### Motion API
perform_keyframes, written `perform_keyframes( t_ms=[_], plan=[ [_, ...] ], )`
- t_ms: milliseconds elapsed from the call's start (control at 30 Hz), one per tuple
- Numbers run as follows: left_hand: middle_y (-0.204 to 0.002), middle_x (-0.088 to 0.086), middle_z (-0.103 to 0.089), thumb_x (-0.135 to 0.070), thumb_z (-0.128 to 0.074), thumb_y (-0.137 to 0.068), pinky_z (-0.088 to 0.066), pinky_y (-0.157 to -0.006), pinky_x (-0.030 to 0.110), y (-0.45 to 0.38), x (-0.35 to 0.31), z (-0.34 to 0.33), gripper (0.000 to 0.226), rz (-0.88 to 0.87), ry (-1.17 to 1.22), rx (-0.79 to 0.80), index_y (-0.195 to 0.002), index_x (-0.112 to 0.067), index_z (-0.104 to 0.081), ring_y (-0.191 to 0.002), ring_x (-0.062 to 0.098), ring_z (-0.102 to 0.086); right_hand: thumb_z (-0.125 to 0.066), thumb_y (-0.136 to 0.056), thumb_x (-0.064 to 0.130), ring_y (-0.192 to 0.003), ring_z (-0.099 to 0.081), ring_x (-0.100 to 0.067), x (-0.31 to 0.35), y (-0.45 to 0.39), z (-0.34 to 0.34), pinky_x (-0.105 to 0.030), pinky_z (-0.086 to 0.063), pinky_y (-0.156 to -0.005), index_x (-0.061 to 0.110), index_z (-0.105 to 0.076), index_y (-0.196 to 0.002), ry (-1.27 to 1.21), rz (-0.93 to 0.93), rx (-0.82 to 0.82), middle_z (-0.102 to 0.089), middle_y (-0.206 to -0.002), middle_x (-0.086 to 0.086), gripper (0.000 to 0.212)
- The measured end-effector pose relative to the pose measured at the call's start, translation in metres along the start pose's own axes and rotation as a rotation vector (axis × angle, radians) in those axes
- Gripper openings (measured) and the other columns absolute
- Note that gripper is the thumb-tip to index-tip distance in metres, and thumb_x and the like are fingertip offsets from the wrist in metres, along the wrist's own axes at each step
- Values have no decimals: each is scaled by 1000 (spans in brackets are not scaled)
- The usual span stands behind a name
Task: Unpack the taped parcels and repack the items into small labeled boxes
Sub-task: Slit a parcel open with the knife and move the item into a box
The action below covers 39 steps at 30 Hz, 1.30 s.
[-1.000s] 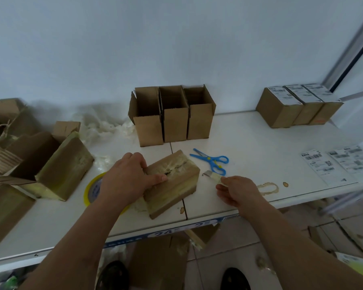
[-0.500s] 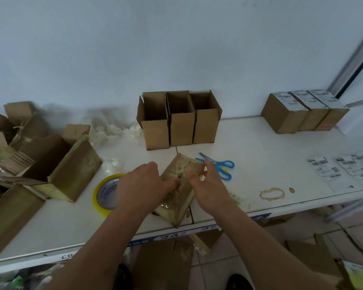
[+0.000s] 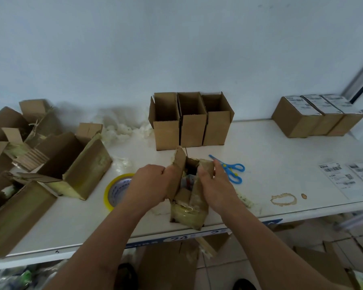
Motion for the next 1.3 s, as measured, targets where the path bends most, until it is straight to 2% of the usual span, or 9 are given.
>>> perform_keyframes(
  t_ms=[133, 267, 567, 667, 733, 900, 1067, 1167, 1300],
  plan=[
    [-84, 2, -63, -27, -47, -103, -54, -52, 22, 6, 22, -1, 14, 107, 348, -21, -103, -21, -60, -68, 18, -63, -69, -78, 56, -135, -36, -24, 4, 1, -3, -45, -39, -109, 30, -7, -155, -12, -13, -3, -26, -153, -2, 101],
    [-115, -4, -53, -28, -43, -104, -50, -74, 25, 4, 10, -4, 26, -98, -133, -35, -125, -31, -59, -89, 14, -59, -71, -65, 52, -122, -47, -24, 2, 1, -1, -46, -50, -97, 36, -15, -151, -18, -55, -4, -39, -141, -3, 104],
    [-101, 4, -49, -48, -30, -103, -51, -83, 40, 5, -8, -32, 37, -87, -253, 119, -104, -29, -62, -89, 17, -54, -46, -84, 46, -111, -53, -20, 2, 6, 1, -48, -49, -99, 30, -42, -137, -158, -104, 126, -54, -125, -3, 56],
    [-103, 6, -55, -39, -33, -105, -50, -85, 39, 4, -10, -35, 34, -109, -261, 108, -112, -24, -63, -99, 21, -53, -42, -97, 32, -103, -55, -22, 3, 7, 3, -49, -48, -99, 29, -55, -106, -229, -102, 128, -57, -104, -5, 16],
    [-100, 8, -62, -38, -36, -105, -52, -80, 40, 2, -6, -34, 37, -89, -168, 71, -106, -18, -67, -93, 22, -58, -39, -101, 26, -98, -55, -22, 7, 11, 7, -48, -48, -99, 26, -52, -94, -254, -89, 110, -56, -99, -6, 15],
    [-93, 4, -62, -35, -35, -104, -48, -66, 35, 1, 3, -36, 32, -69, -115, -52, -95, -22, -62, -82, 18, -58, -41, -103, 14, -114, -53, -24, 4, 13, 18, -38, -50, -97, 8, -49, -123, -152, -147, 37, -53, -126, -13, 23],
    [-110, 1, -61, -36, -36, -105, -53, -77, 39, -1, 13, -29, 36, -94, 6, -85, -140, -38, -47, -95, 20, -61, -46, -102, 18, -95, -62, -21, -11, 16, 28, -41, -57, -79, 14, -52, -123, -413, -296, 72, -62, -105, -6, 22],
    [-101, 0, -54, -37, -35, -105, -51, -78, 37, 0, 9, -30, 36, -117, -37, -36, -138, -37, -50, -91, 19, -57, -52, -100, 16, -101, -59, -19, -17, 12, 23, -36, -56, -77, 29, -41, -140, -263, -209, 97, -57, -122, -4, 44],
    [-96, -1, -48, -51, -35, -102, -50, -73, 33, 1, 0, -30, 36, -94, -44, 33, -114, -31, -62, -84, 15, -56, -44, -103, 27, -99, -51, -7, 7, 7, 29, -23, -50, -78, 35, -44, -138, 27, 62, -11, -46, -125, 7, 37]
  ],
)
Point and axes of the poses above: each hand's wrist, its own y-axis away from the middle knuckle, its own z-axis out of the back of the hand, x = y × z, the point moved 10 cm from there along -y, towards the middle knuckle
